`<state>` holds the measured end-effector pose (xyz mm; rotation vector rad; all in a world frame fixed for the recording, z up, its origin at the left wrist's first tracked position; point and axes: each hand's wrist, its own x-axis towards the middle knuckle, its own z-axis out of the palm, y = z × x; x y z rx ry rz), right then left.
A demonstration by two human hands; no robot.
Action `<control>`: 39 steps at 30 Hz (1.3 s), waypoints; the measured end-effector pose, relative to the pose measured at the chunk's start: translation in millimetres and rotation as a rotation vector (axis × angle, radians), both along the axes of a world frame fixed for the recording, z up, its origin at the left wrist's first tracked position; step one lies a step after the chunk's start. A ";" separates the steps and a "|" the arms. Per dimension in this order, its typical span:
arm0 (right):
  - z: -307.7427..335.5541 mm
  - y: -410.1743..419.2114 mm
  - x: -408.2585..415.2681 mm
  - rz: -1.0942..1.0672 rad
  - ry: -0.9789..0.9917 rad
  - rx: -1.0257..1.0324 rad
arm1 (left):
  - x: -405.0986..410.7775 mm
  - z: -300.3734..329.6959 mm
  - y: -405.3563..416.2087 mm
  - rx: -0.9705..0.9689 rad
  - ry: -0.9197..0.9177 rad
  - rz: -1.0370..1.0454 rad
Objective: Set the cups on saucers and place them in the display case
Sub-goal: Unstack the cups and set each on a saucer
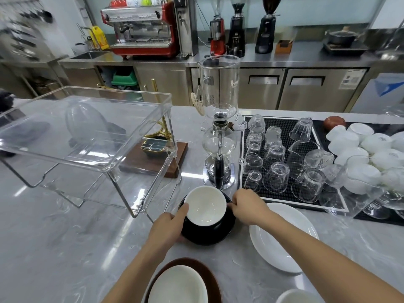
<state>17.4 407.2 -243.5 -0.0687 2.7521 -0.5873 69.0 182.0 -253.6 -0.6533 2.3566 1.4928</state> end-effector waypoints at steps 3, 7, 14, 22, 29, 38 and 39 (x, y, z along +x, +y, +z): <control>-1.8 -1.4 0.4 -0.012 -0.019 0.029 | 0.7 3.2 1.3 -0.018 0.007 -0.047; -2.5 -3.8 3.5 0.003 -0.030 0.072 | 1.3 5.1 0.5 -0.032 0.012 -0.073; -4.0 -6.0 2.3 0.018 -0.020 0.115 | 1.2 2.5 -3.1 -0.034 -0.010 -0.110; -6.4 -5.8 3.5 0.038 0.064 0.154 | 0.8 2.4 -2.8 -0.021 -0.036 -0.117; -6.6 -4.9 4.0 0.048 0.083 0.165 | 0.7 6.3 -3.4 0.031 -0.064 -0.115; -4.5 -4.8 7.9 0.015 0.068 0.135 | 1.1 7.6 -6.6 -0.015 -0.064 -0.124; -3.9 -4.9 8.4 0.015 0.072 0.137 | 1.8 8.9 -5.8 -0.023 -0.063 -0.124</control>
